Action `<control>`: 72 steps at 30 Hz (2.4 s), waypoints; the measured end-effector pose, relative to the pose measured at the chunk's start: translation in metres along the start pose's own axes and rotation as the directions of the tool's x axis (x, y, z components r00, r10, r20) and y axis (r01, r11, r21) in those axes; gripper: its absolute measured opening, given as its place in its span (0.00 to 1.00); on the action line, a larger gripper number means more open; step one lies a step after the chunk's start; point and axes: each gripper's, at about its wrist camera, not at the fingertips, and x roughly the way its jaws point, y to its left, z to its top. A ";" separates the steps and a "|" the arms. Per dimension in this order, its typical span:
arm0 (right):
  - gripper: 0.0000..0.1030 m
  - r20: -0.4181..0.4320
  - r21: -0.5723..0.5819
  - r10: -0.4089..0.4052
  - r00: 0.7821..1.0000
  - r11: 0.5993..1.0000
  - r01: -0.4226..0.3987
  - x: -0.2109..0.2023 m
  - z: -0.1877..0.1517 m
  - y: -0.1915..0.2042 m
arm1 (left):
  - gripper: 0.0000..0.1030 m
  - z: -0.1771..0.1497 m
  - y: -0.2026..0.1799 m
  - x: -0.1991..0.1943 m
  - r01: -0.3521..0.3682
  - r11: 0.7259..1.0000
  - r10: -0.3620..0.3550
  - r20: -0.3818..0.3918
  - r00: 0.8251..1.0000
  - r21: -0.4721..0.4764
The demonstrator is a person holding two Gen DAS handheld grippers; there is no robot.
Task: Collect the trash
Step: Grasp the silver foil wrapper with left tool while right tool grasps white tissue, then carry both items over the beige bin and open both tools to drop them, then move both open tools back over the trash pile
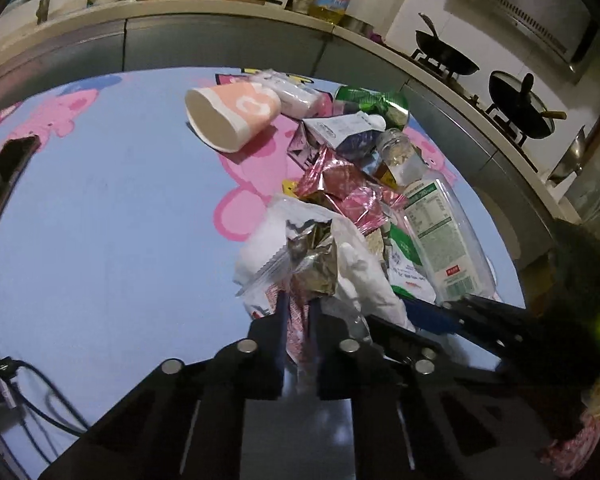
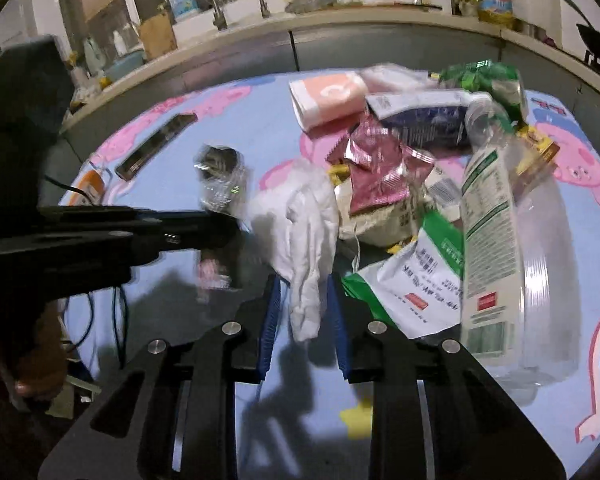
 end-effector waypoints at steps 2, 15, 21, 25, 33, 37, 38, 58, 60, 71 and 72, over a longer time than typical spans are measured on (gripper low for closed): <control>0.02 0.013 0.028 0.056 0.998 0.998 -0.057 -0.003 0.000 -0.004 | 0.03 0.000 0.004 -0.008 0.005 1.000 -0.004 0.012 1.000 -0.013; 0.02 0.419 0.294 -0.046 0.907 0.952 -0.087 -0.139 -0.006 -0.117 | 0.03 0.066 -0.074 -0.030 0.344 0.938 -0.346 0.083 0.934 0.036; 0.02 0.496 0.533 -0.311 0.811 0.846 -0.001 -0.219 -0.053 -0.229 | 0.03 0.098 -0.203 0.021 0.454 0.871 -0.464 0.011 0.886 0.187; 0.02 0.445 0.661 -0.478 0.757 0.746 0.082 -0.249 -0.085 -0.301 | 0.03 0.114 -0.292 0.077 0.489 0.840 -0.500 -0.015 0.866 0.236; 0.02 0.289 0.767 -0.548 0.785 0.623 0.153 -0.232 -0.114 -0.405 | 0.03 0.124 -0.380 0.191 0.450 0.874 -0.446 -0.066 0.893 0.185; 0.07 0.241 0.779 -0.503 0.830 0.611 0.143 -0.208 -0.128 -0.428 | 0.05 0.119 -0.398 0.232 0.395 0.897 -0.377 -0.121 0.918 0.197; 0.18 0.238 0.781 -0.486 0.841 0.610 0.132 -0.203 -0.130 -0.430 | 0.17 0.116 -0.399 0.241 0.375 0.906 -0.352 -0.142 0.925 0.198; 0.58 0.478 0.616 -0.336 0.812 0.787 -0.037 -0.230 -0.090 -0.295 | 0.70 0.066 -0.319 0.054 0.245 0.926 -0.307 0.194 0.932 0.288; 0.54 0.485 0.580 -0.269 0.832 0.811 -0.077 -0.223 -0.085 -0.272 | 0.70 0.048 -0.298 0.023 0.218 0.921 -0.301 0.235 0.924 0.322; 0.62 0.350 0.308 -0.084 0.933 0.951 -0.030 -0.154 -0.055 -0.126 | 0.76 -0.003 -0.177 -0.055 -0.041 0.948 -0.084 0.374 0.924 0.315; 0.63 0.338 0.283 -0.092 0.937 0.959 -0.008 -0.149 -0.053 -0.118 | 0.75 -0.003 -0.166 -0.051 -0.062 0.955 -0.049 0.360 0.932 0.291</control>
